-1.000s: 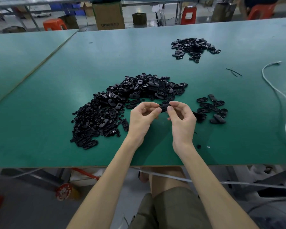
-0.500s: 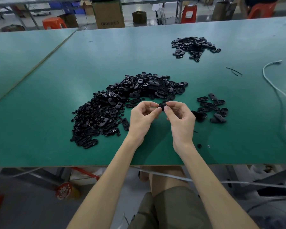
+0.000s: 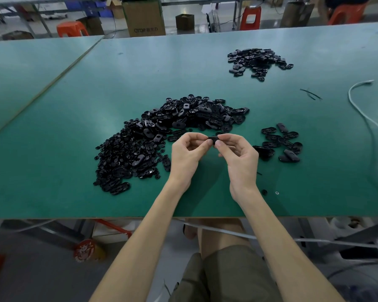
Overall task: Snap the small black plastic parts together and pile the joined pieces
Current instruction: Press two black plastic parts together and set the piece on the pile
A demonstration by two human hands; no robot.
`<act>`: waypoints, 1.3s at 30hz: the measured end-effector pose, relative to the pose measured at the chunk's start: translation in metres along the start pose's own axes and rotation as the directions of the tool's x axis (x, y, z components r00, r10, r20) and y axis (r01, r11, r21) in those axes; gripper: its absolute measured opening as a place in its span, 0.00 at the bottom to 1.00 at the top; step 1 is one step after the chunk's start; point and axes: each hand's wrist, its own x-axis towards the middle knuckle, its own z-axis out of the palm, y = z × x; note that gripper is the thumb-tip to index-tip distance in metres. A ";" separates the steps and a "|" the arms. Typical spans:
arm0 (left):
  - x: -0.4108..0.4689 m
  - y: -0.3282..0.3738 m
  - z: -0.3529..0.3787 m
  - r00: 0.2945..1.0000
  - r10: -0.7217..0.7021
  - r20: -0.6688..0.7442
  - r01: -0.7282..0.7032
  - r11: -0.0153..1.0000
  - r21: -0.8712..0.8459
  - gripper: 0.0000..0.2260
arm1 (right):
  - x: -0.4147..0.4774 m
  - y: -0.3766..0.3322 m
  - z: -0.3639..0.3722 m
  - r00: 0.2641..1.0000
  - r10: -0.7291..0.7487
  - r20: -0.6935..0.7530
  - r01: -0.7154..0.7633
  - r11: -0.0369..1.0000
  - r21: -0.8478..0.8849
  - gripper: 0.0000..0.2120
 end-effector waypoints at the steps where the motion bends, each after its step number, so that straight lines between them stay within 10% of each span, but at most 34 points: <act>1: 0.000 0.000 0.000 1.000 -0.006 -0.012 0.006 1.000 -0.006 0.10 | 0.000 0.000 0.000 1.000 -0.001 -0.002 0.001 1.000 0.003 0.08; 39: -0.001 -0.001 -0.001 0.994 -0.007 0.111 0.018 0.995 -0.098 0.08 | -0.001 0.004 0.000 0.999 0.022 -0.032 -0.023 0.999 -0.045 0.05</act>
